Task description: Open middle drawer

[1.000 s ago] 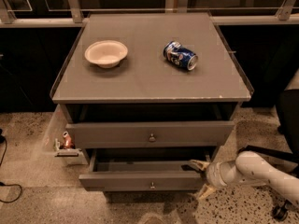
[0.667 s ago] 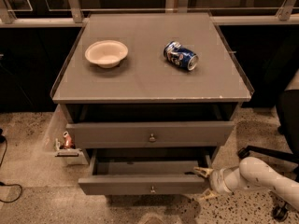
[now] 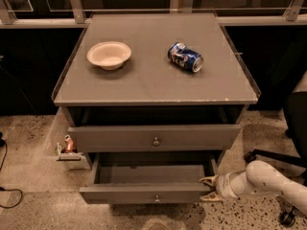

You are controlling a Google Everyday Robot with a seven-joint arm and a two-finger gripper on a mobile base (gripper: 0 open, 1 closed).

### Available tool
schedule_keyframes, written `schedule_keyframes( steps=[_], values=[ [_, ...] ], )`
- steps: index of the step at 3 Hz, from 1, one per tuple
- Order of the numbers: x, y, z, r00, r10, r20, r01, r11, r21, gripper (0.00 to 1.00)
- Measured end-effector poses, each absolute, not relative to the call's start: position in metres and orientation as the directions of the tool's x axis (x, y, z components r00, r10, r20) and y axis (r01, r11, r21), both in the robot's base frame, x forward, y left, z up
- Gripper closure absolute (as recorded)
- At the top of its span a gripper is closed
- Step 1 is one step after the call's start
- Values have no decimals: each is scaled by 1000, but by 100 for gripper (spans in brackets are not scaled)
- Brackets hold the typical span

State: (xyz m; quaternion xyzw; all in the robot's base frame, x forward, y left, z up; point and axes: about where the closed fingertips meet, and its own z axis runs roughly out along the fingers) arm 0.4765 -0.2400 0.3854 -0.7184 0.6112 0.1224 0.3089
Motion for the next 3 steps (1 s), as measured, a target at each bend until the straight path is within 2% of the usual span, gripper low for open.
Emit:
schedule_keyframes(
  steps=[1,2,3],
  values=[
    [467,-241,385,229,-802,-552,-952,-66,-299,100],
    [467,-239,385,229,-802,-552,-952,-66,-299,81],
    [467,-239,385,229,-802,-552,-952,-66,-299,58]
  ],
)
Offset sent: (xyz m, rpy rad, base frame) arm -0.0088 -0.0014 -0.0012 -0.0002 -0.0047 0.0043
